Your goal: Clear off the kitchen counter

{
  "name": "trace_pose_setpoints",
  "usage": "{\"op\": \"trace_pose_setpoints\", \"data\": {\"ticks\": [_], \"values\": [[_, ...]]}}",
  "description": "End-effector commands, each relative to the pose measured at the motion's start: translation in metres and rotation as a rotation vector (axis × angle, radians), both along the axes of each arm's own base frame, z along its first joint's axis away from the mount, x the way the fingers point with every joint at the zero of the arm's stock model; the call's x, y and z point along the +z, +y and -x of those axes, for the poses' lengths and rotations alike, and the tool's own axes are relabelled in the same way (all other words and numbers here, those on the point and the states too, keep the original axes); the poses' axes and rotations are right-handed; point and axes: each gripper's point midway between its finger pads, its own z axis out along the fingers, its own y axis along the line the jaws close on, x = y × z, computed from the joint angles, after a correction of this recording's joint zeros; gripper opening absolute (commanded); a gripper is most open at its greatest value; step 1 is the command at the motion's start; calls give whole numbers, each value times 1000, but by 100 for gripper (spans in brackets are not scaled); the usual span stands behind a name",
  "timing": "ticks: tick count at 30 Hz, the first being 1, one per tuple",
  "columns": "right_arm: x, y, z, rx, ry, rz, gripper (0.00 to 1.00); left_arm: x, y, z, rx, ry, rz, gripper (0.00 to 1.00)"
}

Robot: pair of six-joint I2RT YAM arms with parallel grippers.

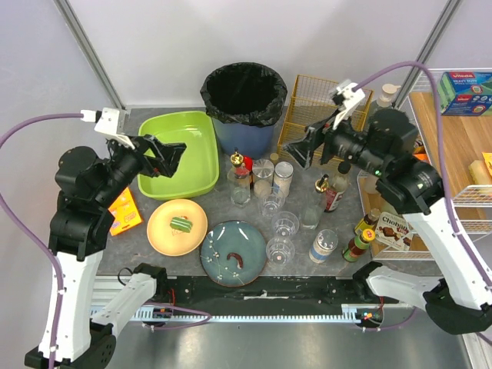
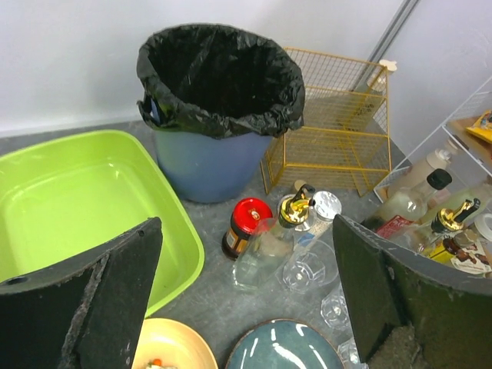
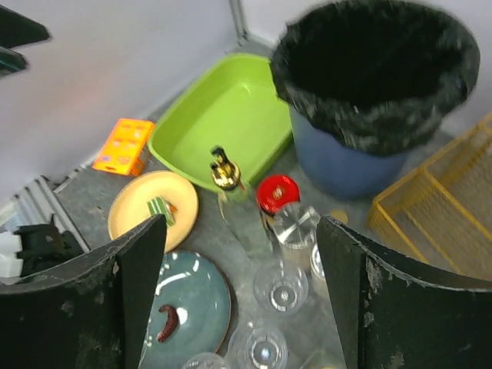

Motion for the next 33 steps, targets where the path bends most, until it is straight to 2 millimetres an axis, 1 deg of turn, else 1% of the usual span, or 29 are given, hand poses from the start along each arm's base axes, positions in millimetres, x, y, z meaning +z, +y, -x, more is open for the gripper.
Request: {"op": "trace_pose_setpoints", "data": {"ticks": [1, 5, 10, 14, 16, 20, 23, 26, 33], "values": [[-45, -24, -17, -300, 97, 113, 85, 1, -9, 0, -32, -22, 75, 96], [-64, -44, -10, -411, 114, 183, 85, -10, -9, -7, -17, -3, 90, 96], [-88, -56, 4, -384, 156, 322, 86, -23, -2, -17, 36, 26, 85, 95], [-96, -62, 15, -360, 180, 365, 88, -33, 5, -25, 88, 47, 79, 95], [-100, -63, 21, -338, 192, 370, 89, -36, 7, -27, 103, 52, 76, 95], [-114, -58, 30, -287, 238, 389, 89, -43, 9, -32, 124, 72, 73, 94], [-127, -60, 30, -302, 272, 407, 89, -47, 9, -34, 126, 80, 70, 94], [-138, -57, 29, -299, 299, 413, 89, -50, 10, -34, 128, 88, 68, 94], [-153, -58, 25, -343, 328, 405, 86, -54, 13, -32, 143, 91, 61, 94]]}}
